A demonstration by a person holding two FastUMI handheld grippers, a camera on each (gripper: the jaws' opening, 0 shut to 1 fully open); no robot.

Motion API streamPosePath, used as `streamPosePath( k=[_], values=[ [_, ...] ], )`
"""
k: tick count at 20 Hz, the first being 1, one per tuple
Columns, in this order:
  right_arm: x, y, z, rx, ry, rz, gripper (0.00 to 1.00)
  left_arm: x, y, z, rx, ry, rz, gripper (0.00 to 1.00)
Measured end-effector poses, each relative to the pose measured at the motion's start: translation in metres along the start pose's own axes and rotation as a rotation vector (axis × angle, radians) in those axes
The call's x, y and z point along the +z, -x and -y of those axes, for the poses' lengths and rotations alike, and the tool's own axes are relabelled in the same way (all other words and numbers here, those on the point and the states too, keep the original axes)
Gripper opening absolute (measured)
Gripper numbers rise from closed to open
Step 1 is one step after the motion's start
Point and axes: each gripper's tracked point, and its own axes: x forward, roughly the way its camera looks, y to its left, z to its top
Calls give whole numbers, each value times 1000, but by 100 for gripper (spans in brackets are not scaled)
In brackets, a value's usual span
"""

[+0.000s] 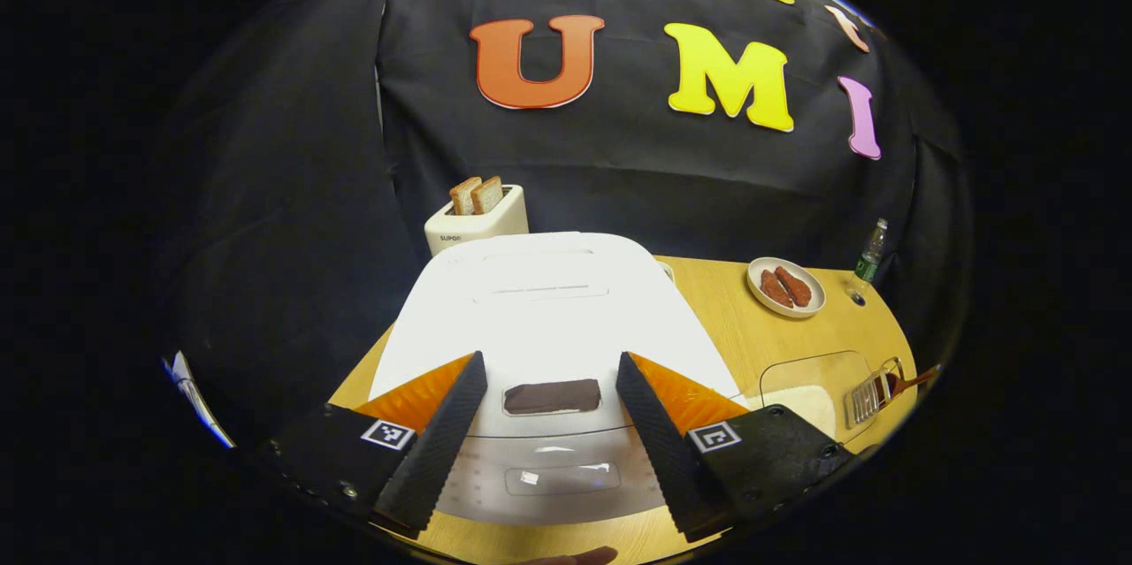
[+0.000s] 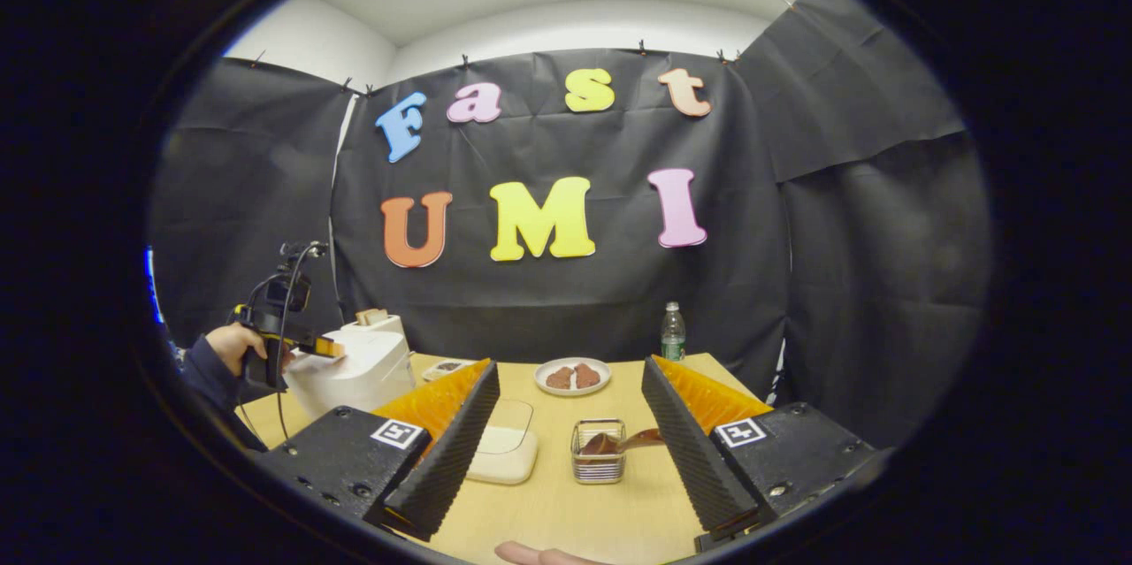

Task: Close the left gripper, press the button to open the rice cooker; take a wooden spoon from the chopstick holder with the right hand, scoop a spoonful of rice and pour it into the rice cooker, then put the wooden spoon back into the chopstick holder.

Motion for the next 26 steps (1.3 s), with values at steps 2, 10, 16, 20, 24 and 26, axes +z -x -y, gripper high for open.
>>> streamPosePath(
  k=[2,10,16,20,24,26],
  values=[
    [0,-1,4,-13,11,5,100,1,0,-3,24,-11,22,96],
    [7,6,14,-55,5,24,100,10,75,33,-7,-52,105,94],
    [18,30,13,-53,35,38,100,14,167,69,-85,-36,208,94],
    [42,60,5,-65,-13,76,100,13,225,78,-114,-17,290,94],
    [57,88,4,-90,24,120,100,17,281,83,-154,9,401,94],
    [55,99,5,-108,39,116,100,11,299,86,-165,17,429,93]
  ],
)
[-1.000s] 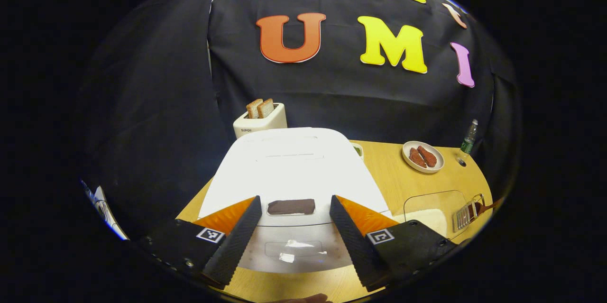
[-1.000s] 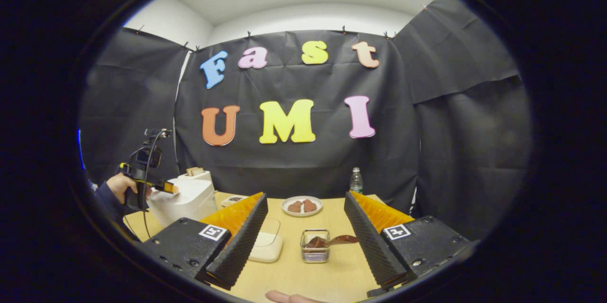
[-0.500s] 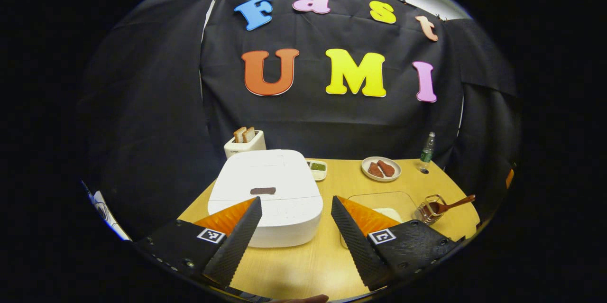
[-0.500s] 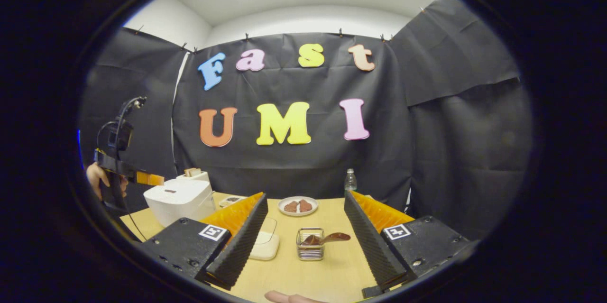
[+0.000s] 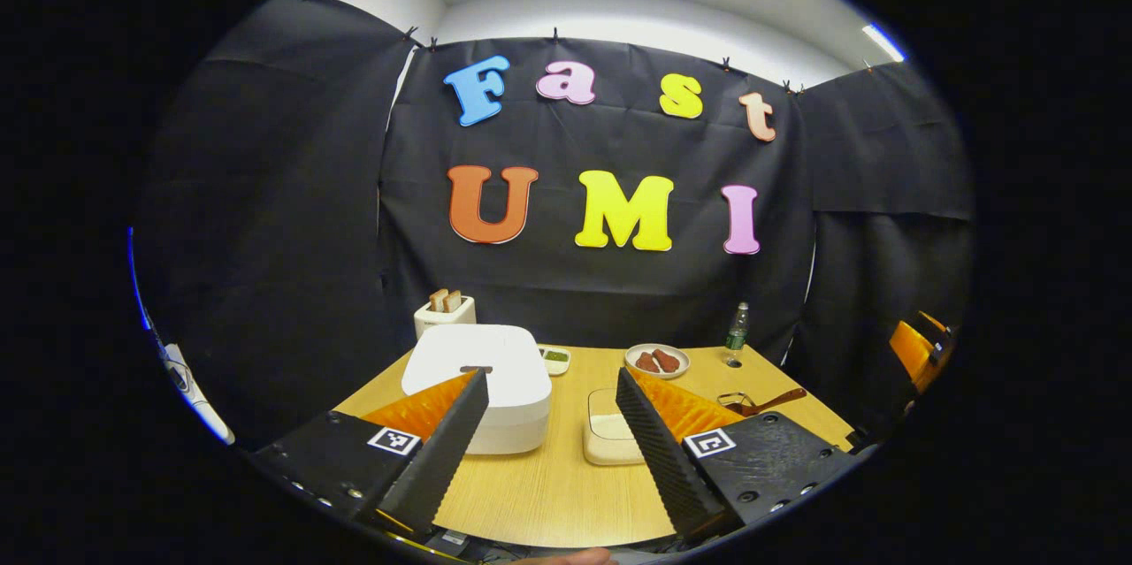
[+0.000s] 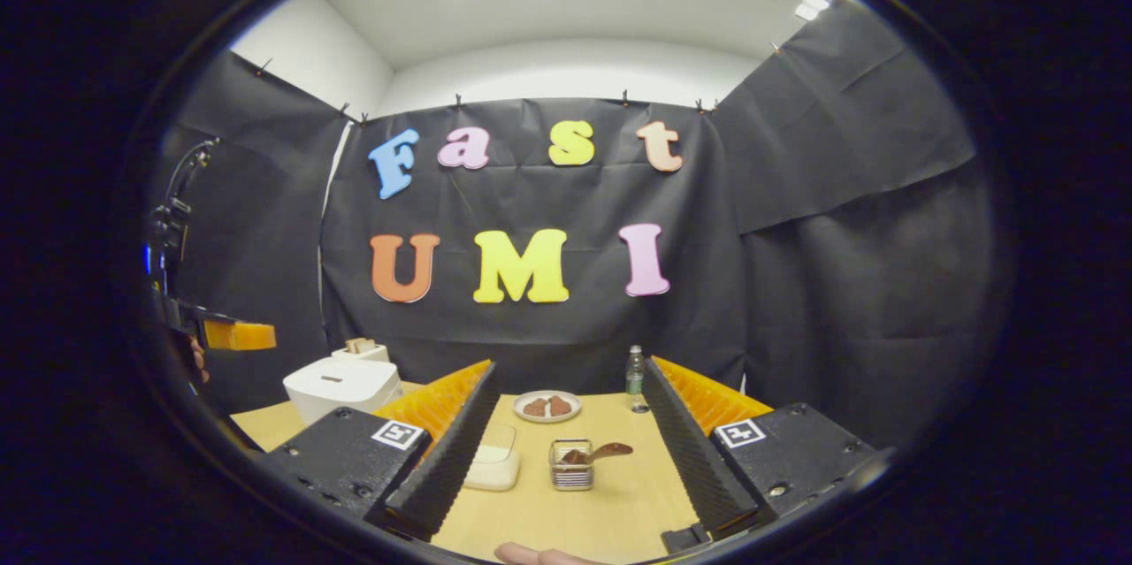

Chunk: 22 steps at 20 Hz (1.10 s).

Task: Close the left gripper, press the button to open the rice cooker; take a wooden spoon from the chopstick holder with the right hand, scoop a spoonful of rice and pour it into the rice cooker, then put the wooden spoon back into the chopstick holder.

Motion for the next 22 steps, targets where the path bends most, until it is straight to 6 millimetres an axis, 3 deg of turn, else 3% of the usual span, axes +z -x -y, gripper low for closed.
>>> streamPosePath(
  k=[7,10,14,22],
  values=[
    [5,11,3,-1,5,1,100,-4,25,0,66,-32,70,94],
    [1,12,6,-7,-7,-1,100,-18,32,18,39,-45,70,94],
    [-8,12,11,-16,-11,-38,100,-21,35,19,30,-90,67,95],
    [-7,19,14,-8,5,-20,100,-22,34,21,29,-51,87,94]
  ],
)
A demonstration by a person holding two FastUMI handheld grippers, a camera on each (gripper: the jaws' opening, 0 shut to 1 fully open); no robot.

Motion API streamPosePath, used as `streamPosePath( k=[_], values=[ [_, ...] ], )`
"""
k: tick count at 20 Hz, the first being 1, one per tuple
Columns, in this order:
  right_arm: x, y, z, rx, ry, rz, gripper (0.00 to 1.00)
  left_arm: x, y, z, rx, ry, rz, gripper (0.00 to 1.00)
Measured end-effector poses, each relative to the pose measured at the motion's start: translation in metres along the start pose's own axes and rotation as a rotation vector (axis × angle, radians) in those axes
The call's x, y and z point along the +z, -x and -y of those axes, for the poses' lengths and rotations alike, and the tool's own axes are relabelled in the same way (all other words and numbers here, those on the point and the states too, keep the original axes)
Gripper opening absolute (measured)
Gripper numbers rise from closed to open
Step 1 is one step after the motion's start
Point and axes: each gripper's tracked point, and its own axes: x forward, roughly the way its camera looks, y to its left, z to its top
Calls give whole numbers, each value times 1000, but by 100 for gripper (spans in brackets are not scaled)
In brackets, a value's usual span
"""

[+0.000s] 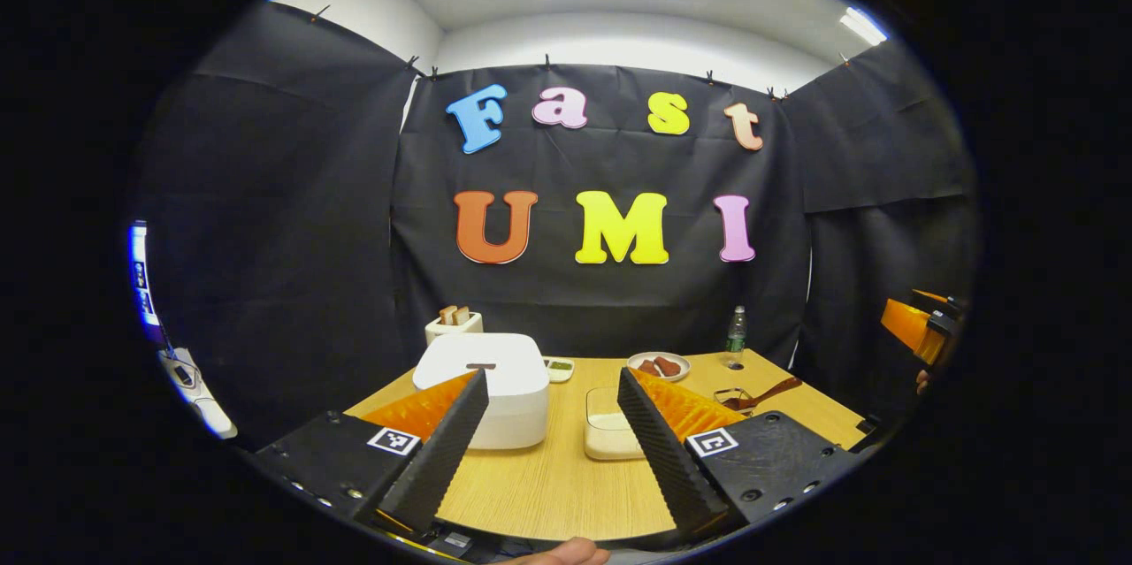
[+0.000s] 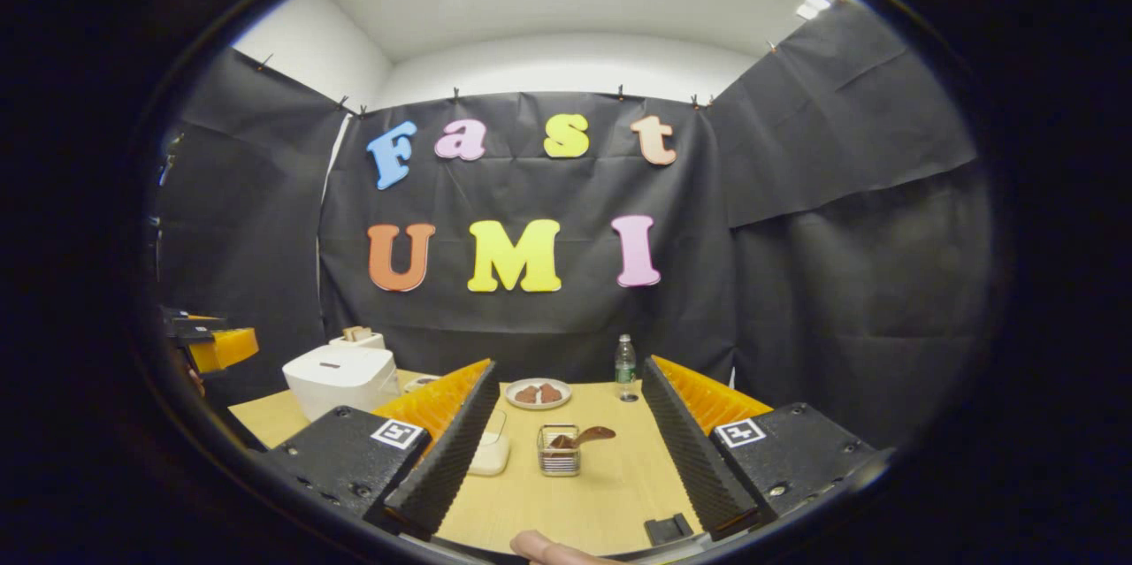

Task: Close the left gripper, press the button to open the rice cooker; take a wooden spoon from the chopstick holder with the right hand, scoop a spoonful of rice and pour it into the rice cooker, then put the wooden spoon back into the chopstick holder.

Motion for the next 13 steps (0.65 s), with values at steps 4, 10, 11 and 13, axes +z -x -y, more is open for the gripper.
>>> streamPosePath(
  k=[4,10,11,13],
  values=[
    [13,8,-1,-6,6,56,100,7,4,3,-3,-20,28,94],
    [24,19,-6,-7,30,118,100,12,14,5,-14,-23,54,94],
    [25,21,-7,-4,34,122,100,13,13,5,-15,-21,54,94],
    [22,22,-11,2,45,116,100,10,15,3,-15,-16,53,94]
  ],
)
